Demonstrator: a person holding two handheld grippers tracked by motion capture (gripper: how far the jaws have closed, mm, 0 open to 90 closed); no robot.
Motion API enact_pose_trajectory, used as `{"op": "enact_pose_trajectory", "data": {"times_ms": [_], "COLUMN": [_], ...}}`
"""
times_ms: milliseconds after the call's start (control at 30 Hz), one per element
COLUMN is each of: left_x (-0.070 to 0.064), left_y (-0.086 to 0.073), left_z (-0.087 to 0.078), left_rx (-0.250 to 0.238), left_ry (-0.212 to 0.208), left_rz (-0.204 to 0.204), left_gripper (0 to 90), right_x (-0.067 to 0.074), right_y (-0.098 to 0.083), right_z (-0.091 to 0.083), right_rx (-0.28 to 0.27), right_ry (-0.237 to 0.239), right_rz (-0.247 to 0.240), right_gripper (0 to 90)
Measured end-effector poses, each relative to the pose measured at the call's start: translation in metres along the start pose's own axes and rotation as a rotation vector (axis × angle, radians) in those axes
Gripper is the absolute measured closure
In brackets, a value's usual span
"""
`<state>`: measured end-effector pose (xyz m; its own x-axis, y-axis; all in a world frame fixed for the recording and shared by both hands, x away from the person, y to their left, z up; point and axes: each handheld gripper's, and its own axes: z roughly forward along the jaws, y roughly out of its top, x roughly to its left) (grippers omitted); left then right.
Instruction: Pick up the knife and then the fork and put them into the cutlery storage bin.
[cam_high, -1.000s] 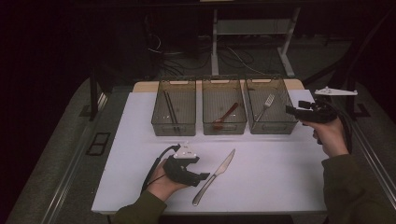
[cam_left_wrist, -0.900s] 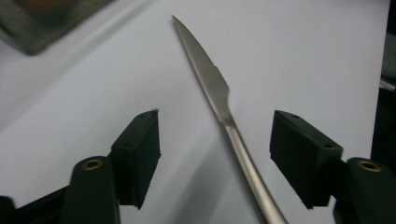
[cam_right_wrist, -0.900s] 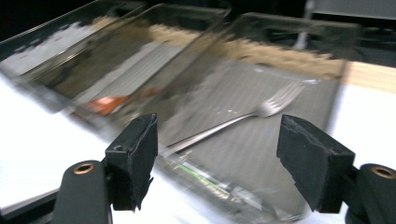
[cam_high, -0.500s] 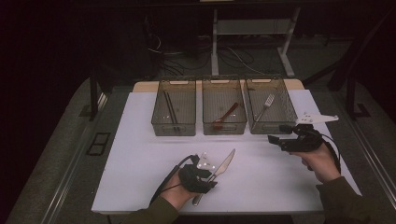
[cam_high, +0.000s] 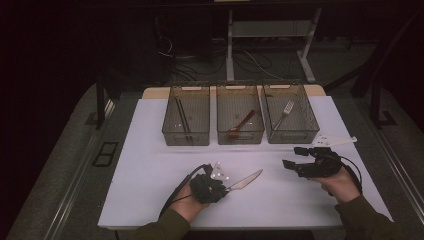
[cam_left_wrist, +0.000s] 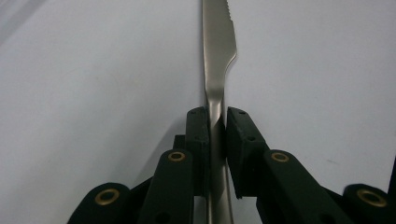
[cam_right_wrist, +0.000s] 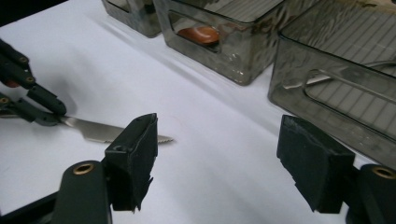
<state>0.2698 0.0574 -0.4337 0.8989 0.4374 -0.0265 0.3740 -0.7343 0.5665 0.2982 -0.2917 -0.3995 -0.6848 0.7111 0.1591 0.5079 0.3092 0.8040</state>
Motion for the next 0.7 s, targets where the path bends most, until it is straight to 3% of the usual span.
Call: {"op": "enact_pose_trajectory", "data": {"times_ms": [100,267,333,367,500,700], "left_x": [0.001,0.001,0.001,0.002,0.005,0.009], "left_y": [-0.001,0.006,0.006,0.004,0.003,0.006], "left_z": [-0.001,0.000,0.000,0.000,-0.002,-0.024], "left_rx": [0.012,0.064,0.063,0.048,0.033,-0.111], "left_ry": [-0.025,-0.020,-0.017,-0.022,-0.044,-0.021], "left_rz": [-0.050,-0.026,-0.013,-0.028,-0.020,-0.058], "left_gripper": [77.5,78.9,79.2,79.2,79.3,79.3], "right_x": [0.001,0.003,0.004,0.005,0.008,0.017], "right_y": [0.000,-0.001,-0.001,-0.001,-0.001,0.001], "right_z": [0.000,0.003,0.004,0.005,0.006,0.011], "right_rx": [0.001,0.011,0.013,0.014,0.022,0.015], "right_ry": [0.005,0.019,0.024,0.027,0.040,0.081], "right_rz": [-0.001,0.006,0.004,0.000,-0.010,-0.008], "right_gripper": [29.3,29.3,29.3,29.3,29.2,28.8]}}
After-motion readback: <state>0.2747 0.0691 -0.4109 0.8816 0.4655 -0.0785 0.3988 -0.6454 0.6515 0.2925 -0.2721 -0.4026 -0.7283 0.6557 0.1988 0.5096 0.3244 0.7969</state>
